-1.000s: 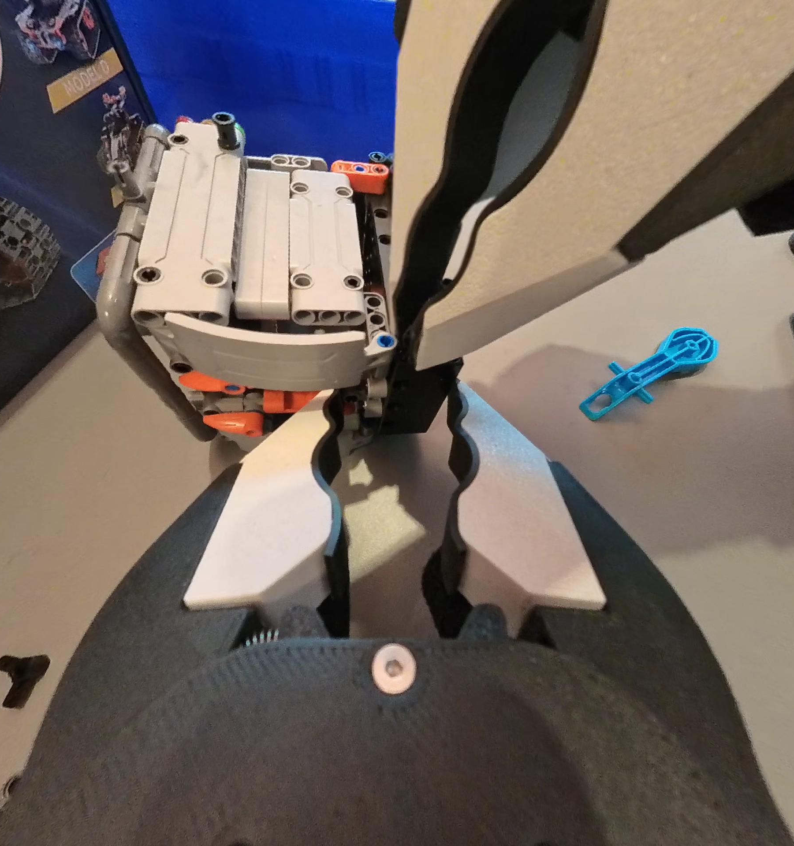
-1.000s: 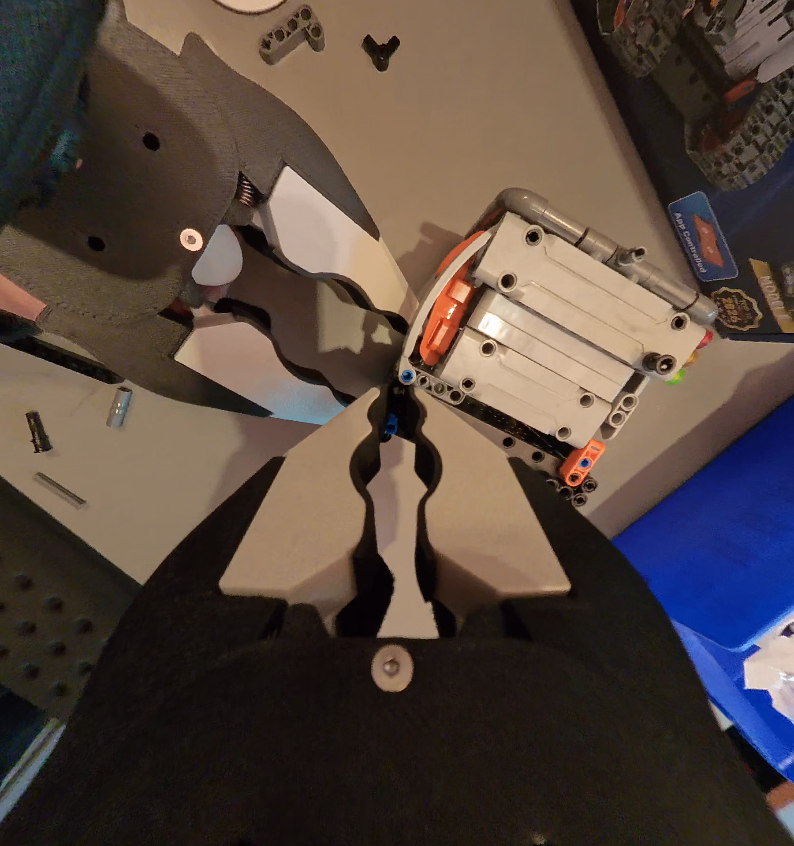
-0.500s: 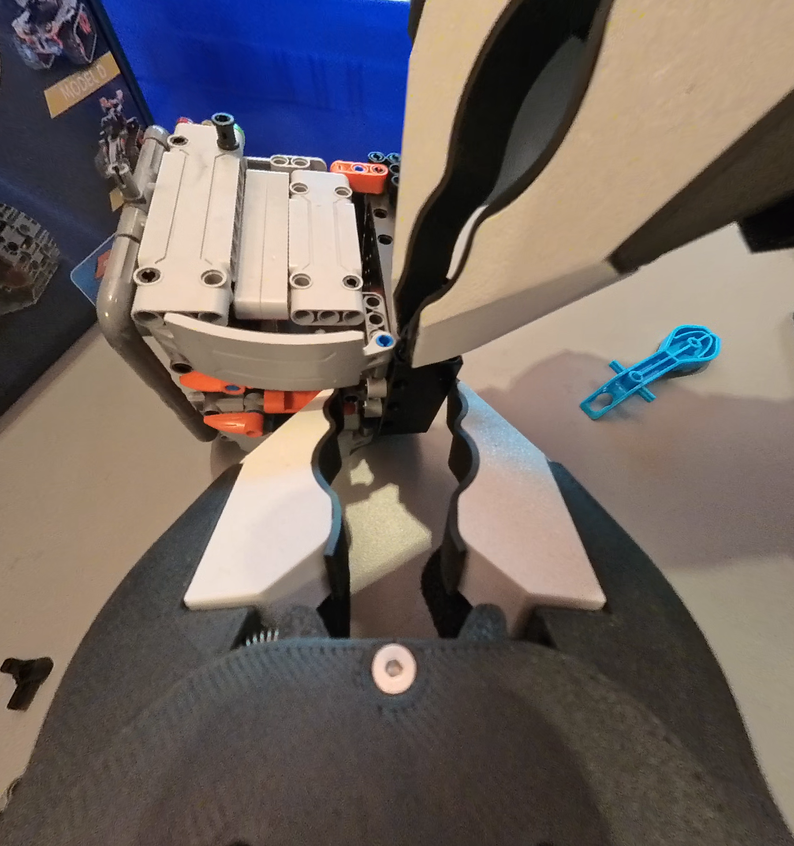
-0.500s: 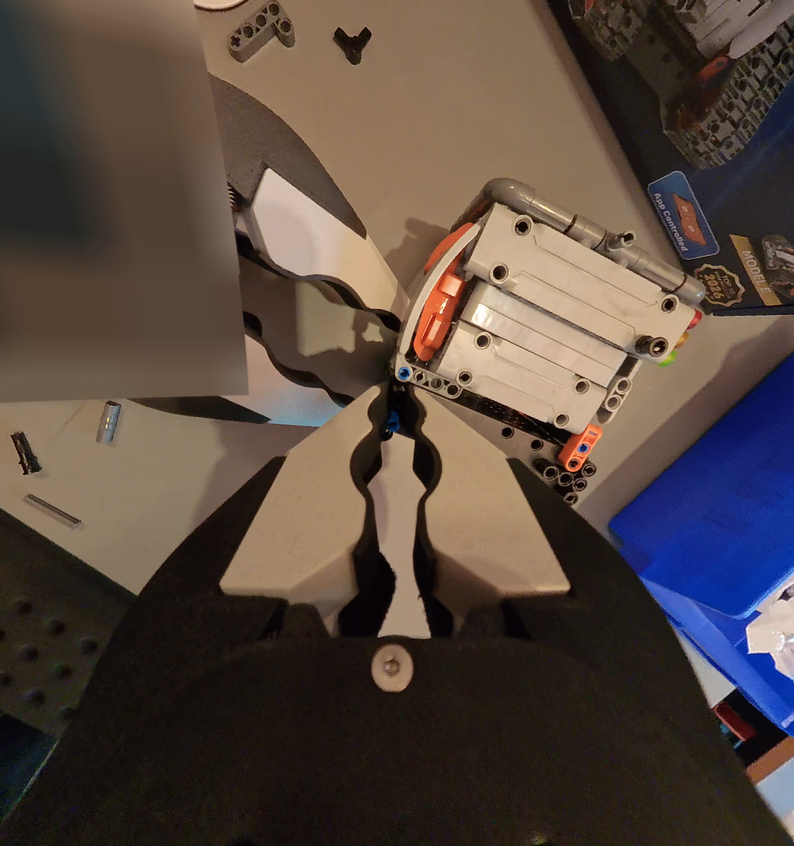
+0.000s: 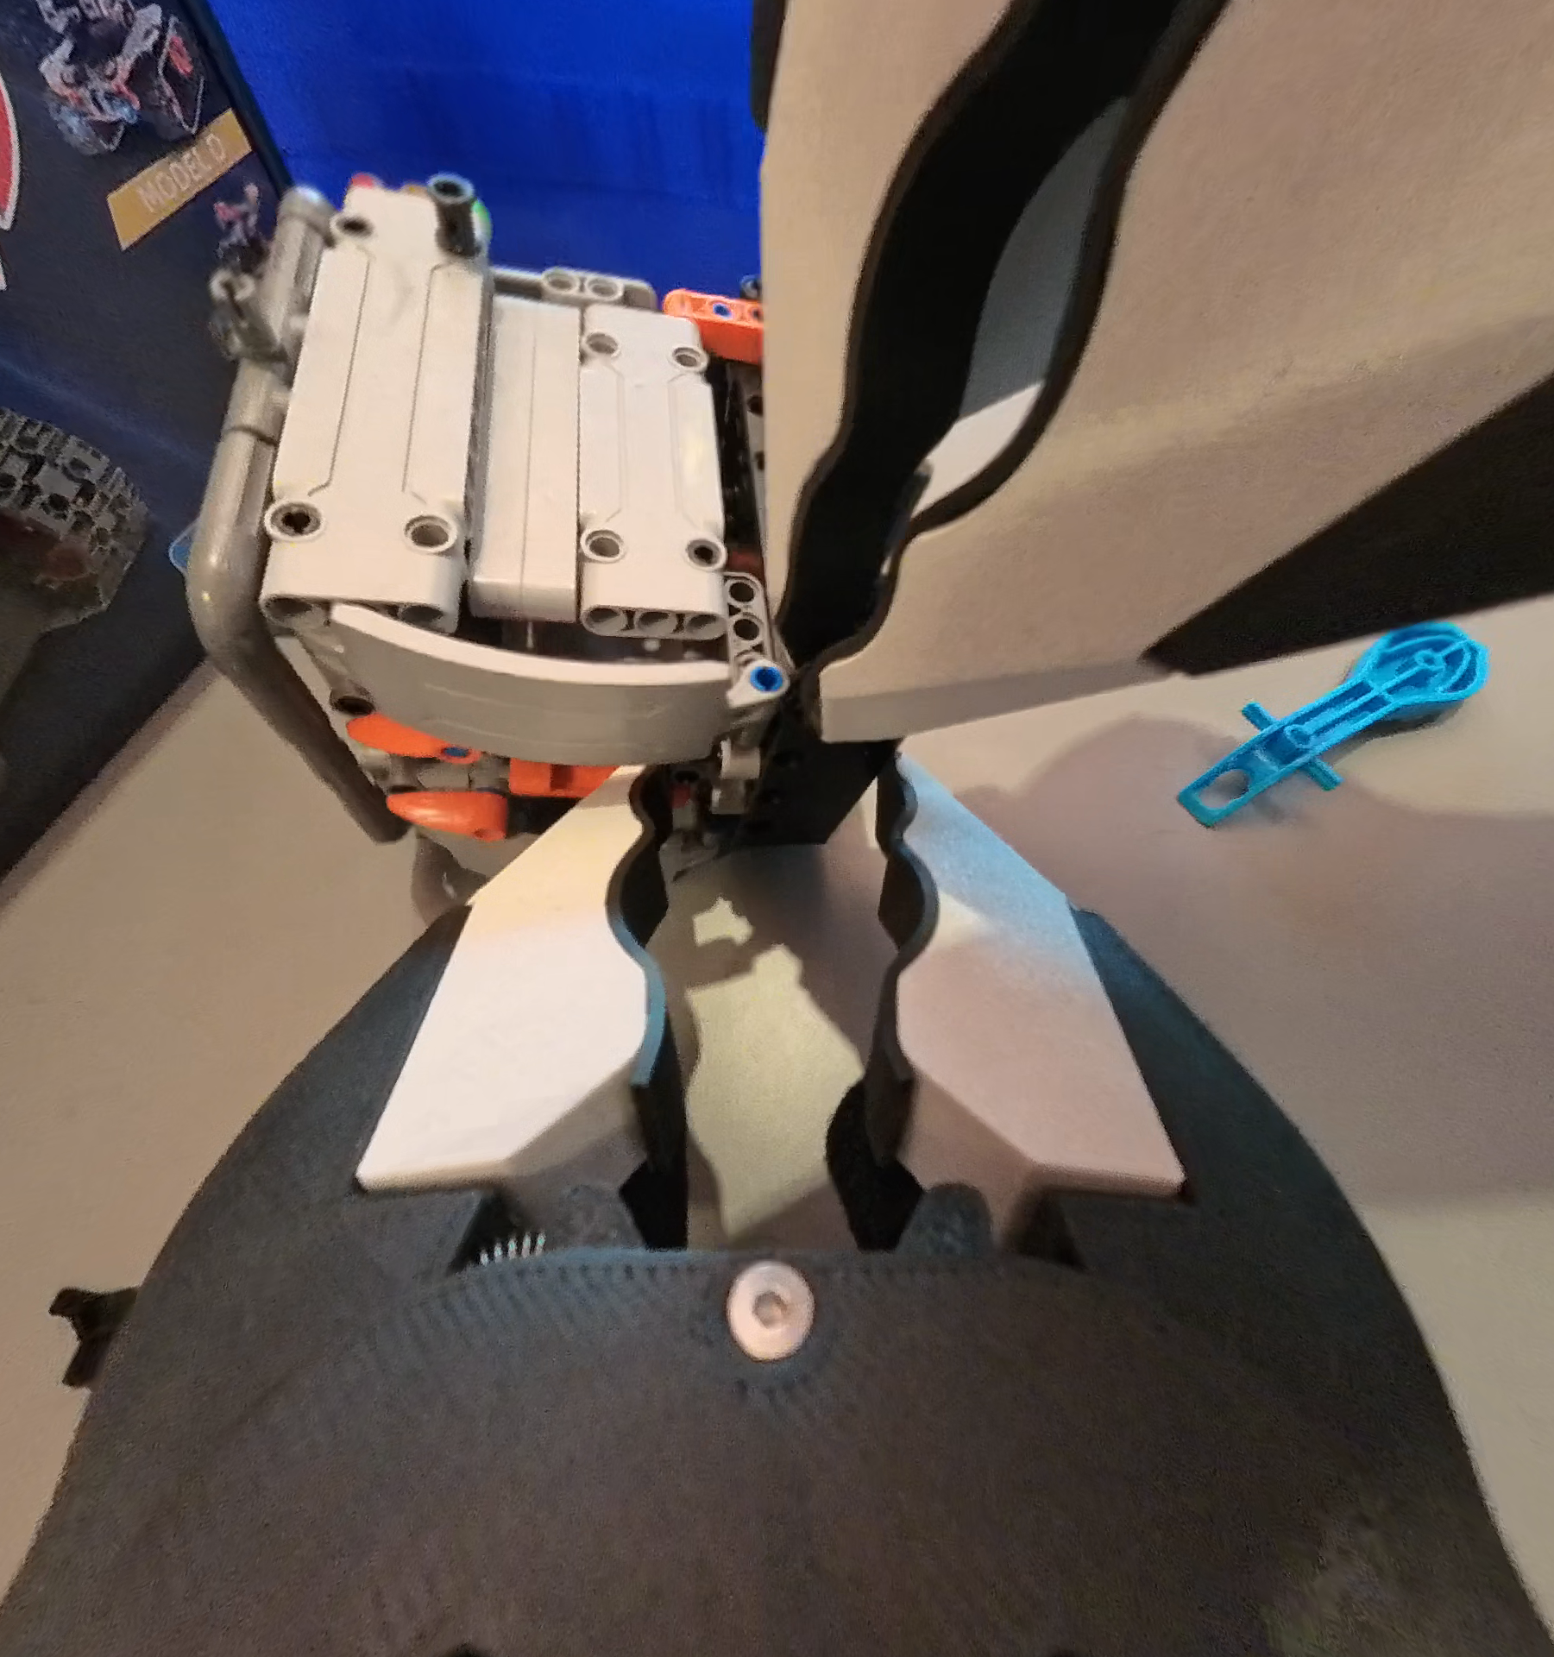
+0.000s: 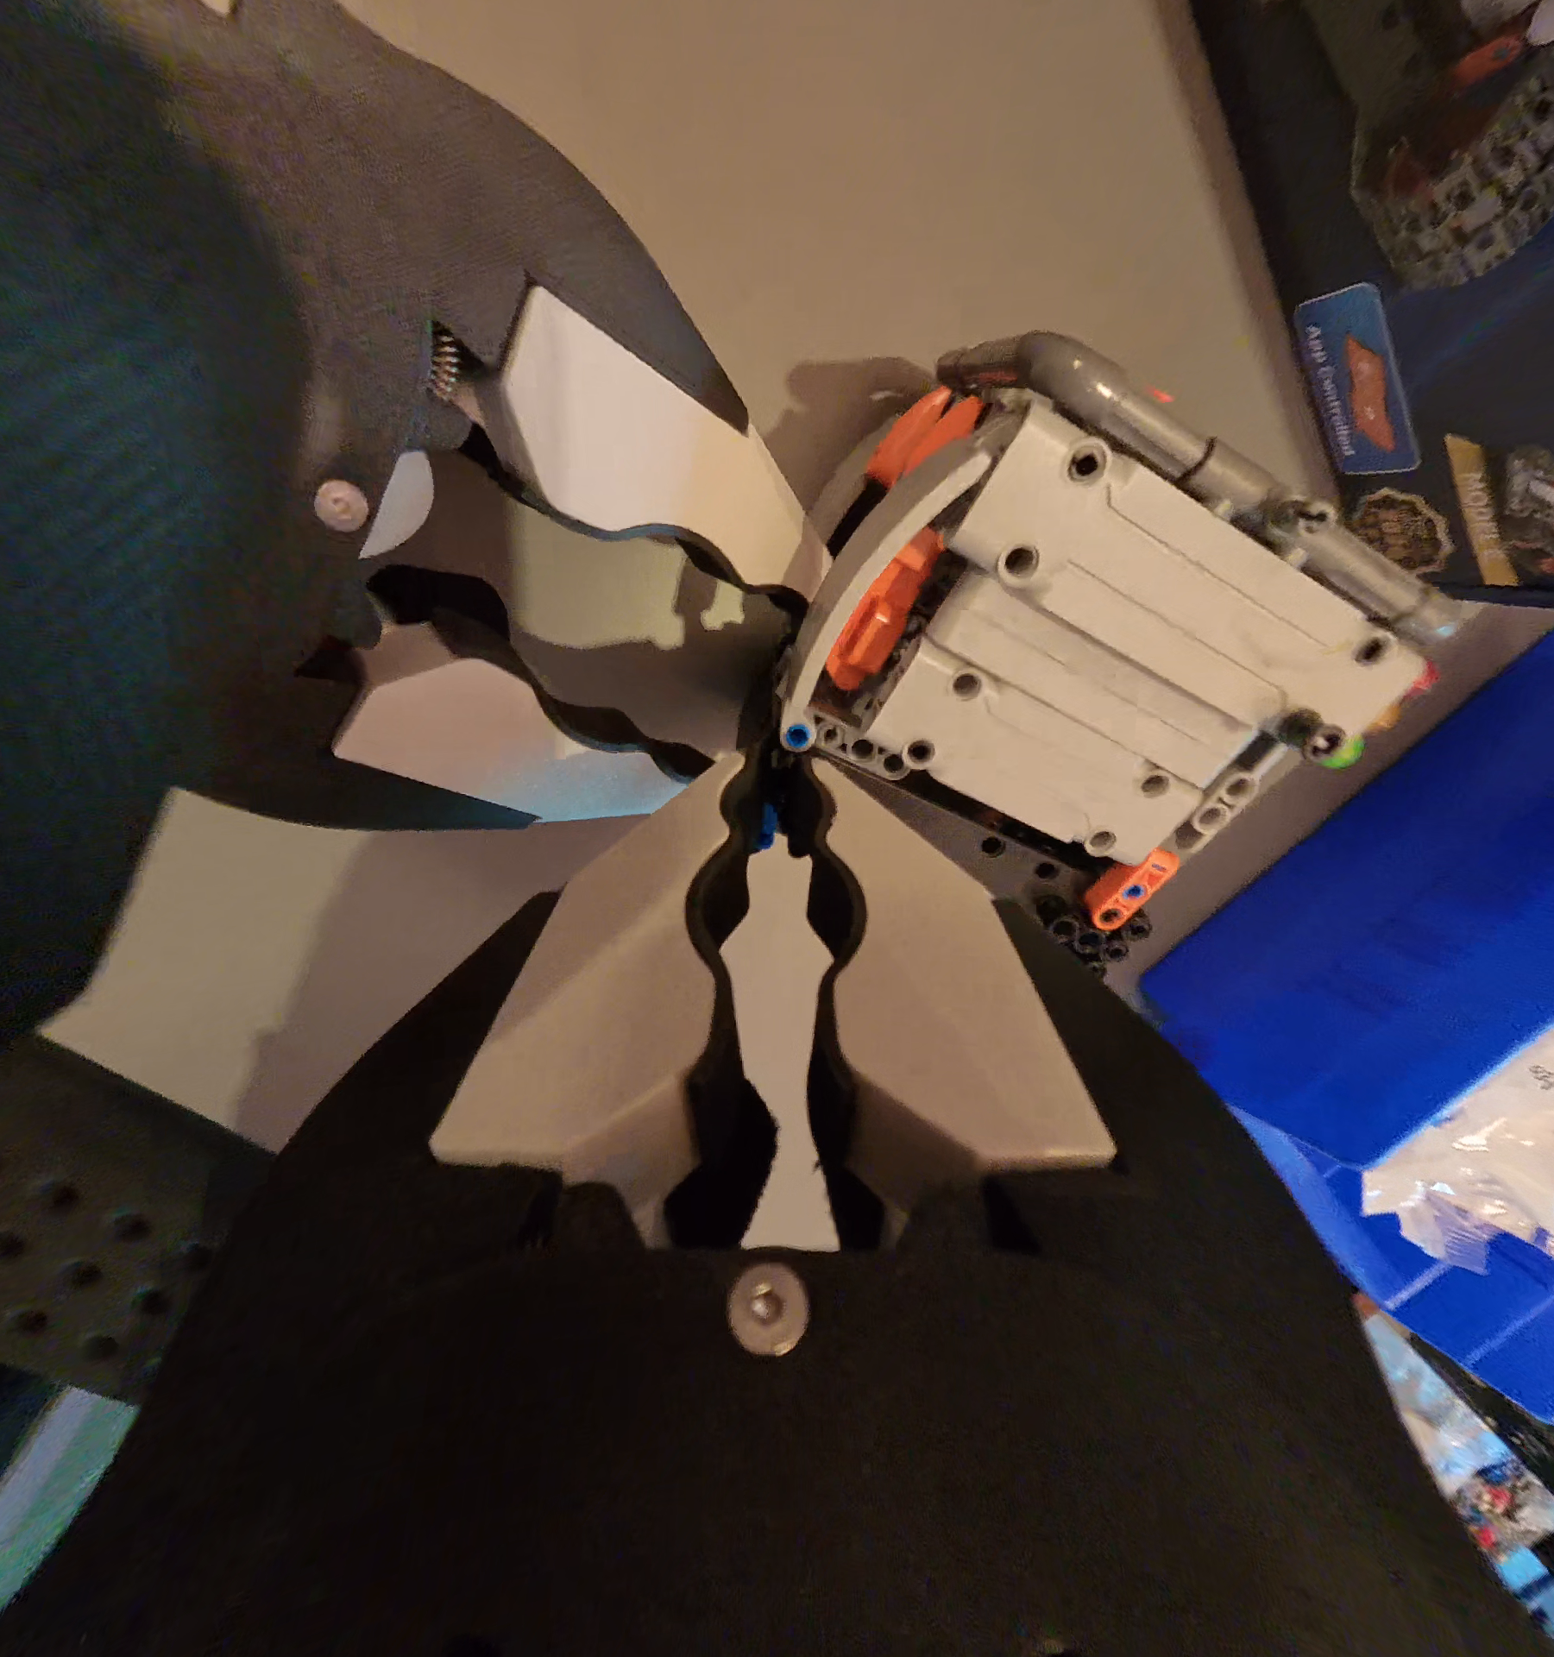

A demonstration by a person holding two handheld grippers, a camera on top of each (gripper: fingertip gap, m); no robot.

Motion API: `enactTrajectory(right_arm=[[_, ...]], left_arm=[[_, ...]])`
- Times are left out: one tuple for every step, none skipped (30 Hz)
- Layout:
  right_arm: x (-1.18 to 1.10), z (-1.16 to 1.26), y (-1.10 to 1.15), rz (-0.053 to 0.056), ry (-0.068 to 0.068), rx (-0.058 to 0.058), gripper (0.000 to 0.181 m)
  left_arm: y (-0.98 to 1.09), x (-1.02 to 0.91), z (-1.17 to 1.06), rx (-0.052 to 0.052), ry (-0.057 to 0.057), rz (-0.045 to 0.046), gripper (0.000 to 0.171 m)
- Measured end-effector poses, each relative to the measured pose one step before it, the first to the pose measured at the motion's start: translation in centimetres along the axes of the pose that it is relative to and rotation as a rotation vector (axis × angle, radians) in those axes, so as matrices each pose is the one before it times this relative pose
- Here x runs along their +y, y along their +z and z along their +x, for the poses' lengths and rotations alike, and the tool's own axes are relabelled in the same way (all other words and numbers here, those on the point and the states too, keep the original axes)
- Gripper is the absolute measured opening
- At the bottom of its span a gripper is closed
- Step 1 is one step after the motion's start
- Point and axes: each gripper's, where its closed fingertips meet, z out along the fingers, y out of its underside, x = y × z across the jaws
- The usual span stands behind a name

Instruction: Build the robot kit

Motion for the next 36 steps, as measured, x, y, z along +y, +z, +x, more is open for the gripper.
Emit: enactTrajectory(right_arm=[[0.077,0.008,0.198,0.0025,0.0042,-0.0106,0.004],[-0.035,0.1,0.036,0.0072,-0.0081,0.0065,0.004],[-0.174,0.125,-0.093,0.0163,-0.0074,0.0097,0.005],[-0.234,0.17,-0.205,0.0236,-0.0009,0.0065,0.005],[-0.172,0.131,-0.244,0.0188,0.0042,0.004,0.005],[-0.036,0.156,-0.202,0.0066,0.0045,0.0058,0.008],[0.022,0.055,-0.086,0.0032,0.0025,-0.0004,0.008],[0.051,-0.171,0.005,0.0031,0.0037,-0.0144,0.009],[0.096,-0.107,-0.033,0.0004,0.0025,-0.0086,0.01],[-0.023,-0.068,-0.081,0.0054,-0.0034,-0.0009,0.012],[-0.051,-0.032,-0.058,0.0064,-0.0078,0.0027,0.013],[-0.011,0.139,-0.069,0.005,-0.0033,0.0112,0.011],[0.024,0.135,-0.089,0.0062,0.0058,0.0056,0.01],[-0.013,0.072,-0.068,0.0083,0.012,-0.0042,0.009],[-0.044,0.042,-0.016,0.0089,0.0142,-0.0053,0.009],[-0.056,0.022,0.016,0.0048,0.0073,-0.0011,0.009],[-0.036,0.022,0.002,0.0003,-0.0011,0.0049,0.008],[-0.052,0.024,-0.033,0.0004,-0.0034,0.0064,0.007],[-0.02,0.002,-0.024,-0.0003,0.0026,0.0009,0.007],[-0.009,-0.013,0.021,0.0008,0.0077,-0.0056,0.007],[0.006,-0.006,0.026,0.0027,0.0083,-0.0077,0.007],[0.0,0.008,-0.01,0.0022,0.0134,-0.0067,0.007],[0.004,0.018,-0.048,0.0033,0.0131,-0.0051,0.007],[0.014,0.006,-0.018,0.0014,0.0101,-0.006,0.006],[0.045,-0.03,-0.005,-0.0047,0.0047,-0.0036,0.006],[0.054,-0.036,0.023,-0.009,-0.0029,0.0028,0.006],[0.063,-0.057,0.076,-0.012,-0.006,0.0046,0.005],[0.095,-0.078,0.158,-0.0169,-0.0114,0.0047,0.005],[0.054,-0.034,0.067,-0.0162,-0.0137,0.008,0.004],[0.026,-0.012,-0.014,-0.0119,-0.0141,0.0123,0.004],[0.026,-0.014,0.022,-0.0075,-0.0096,0.0118,0.004],[0.02,-0.016,0.02,-0.0068,-0.0076,0.0101,0.004],[0.008,-0.006,0.022,-0.0051,-0.0087,0.0081,0.004],[0.011,-0.013,0.018,-0.001,-0.0056,0.0013,0.004],[0.038,-0.023,0.011,-0.0029,-0.0111,-0.001,0.004],[0.046,-0.019,0.015,-0.0071,-0.0239,0.0076,0.004]], left_arm=[[0.127,0.103,-0.078,-0.0122,0.0131,-0.00745,0.044],[0.116,0.052,-0.132,-0.0197,0.0231,-0.0081,0.044],[-0.011,-0.096,-0.077,0.0004,-0.0041,0.00071,0.044],[-0.05,-0.152,-0.043,0.0148,-0.0195,0.01453,0.044],[-0.103,-0.169,0.106,0.0243,-0.0207,0.01528,0.043],[-0.061,-0.122,0.21,0.0209,-0.0138,0.00642,0.043],[0.03,-0.011,0.015,0.0013,-0.0016,0.00054,0.043],[0.003,-0.007,0.012,0.0005,-0.0006,0.00048,0.043],[-0.025,-0.008,-0.022,0.0002,-0.0021,0.00099,0.043],[-0.032,-0.06,-0.016,0.002,-0.0032,0.00429,0.043],[-0.032,-0.005,-0.03,0.0017,-0.0044,0.00107,0.043],[0.004,-0.011,-0.009,0.0025,-0.0041,0.00069,0.043],[-0.029,-0.061,-0.014,0.0013,-0.0018,0.00419,0.043],[-0.035,-0.058,0.047,0.0042,-0.0004,0.00428,0.043],[-0.03,-0.029,0.005,0.0004,-0.0001,0.00224,0.043],[-0.008,0.0,-0.019,0.0,-0.0022,0.00033,0.043],[-0.015,0.007,-0.023,0.0009,-0.003,-0.00009,0.043],[-0.021,-0.039,-0.032,-0.0009,-0.0015,0.00261,0.043],[-0.029,-0.035,-0.014,0.0001,-0.0023,0.00267,0.043],[-0.015,0.009,-0.02,-0.0005,-0.0002,-0.0001,0.043],[0.01,0.027,-0.002,-0.0015,0.0026,-0.00197,0.043],[0.013,0.015,0.008,-0.0021,0.0026,-0.00089,0.043],[-0.029,-0.046,-0.012,-0.002,0.0022,0.00278,0.043],[-0.022,-0.036,0.008,-0.0001,0.0004,0.00248,0.043],[0.013,0.016,0.035,0.0004,0.0024,-0.00109,0.043],[0.008,0.033,0.033,-0.0022,0.0065,-0.00234,0.043],[0.019,0.037,0.049,-0.0014,0.0052,-0.00342,0.043],[0.079,0.161,0.058,0.0003,0.0045,-0.01,0.042],[0.088,0.115,0.029,-0.0055,0.0091,-0.00838,0.042],[-0.013,-0.019,0.038,-0.0004,0.0023,0.0003,0.042],[0.011,0.004,0.011,0.0014,-0.0016,0.00014,0.042],[0.012,0.007,0.016,0.0009,-0.0001,-0.00025,0.042],[0.007,0.006,0.011,-0.003,0.005,-0.00112,0.042],[0.006,0.014,-0.011,0.0003,-0.0006,-0.00054,0.042],[0.006,0.002,0.008,0.0024,-0.0019,-0.00047,0.042],[0.012,0.015,0.018,-0.0026,0.0048,-0.00116,0.042]])
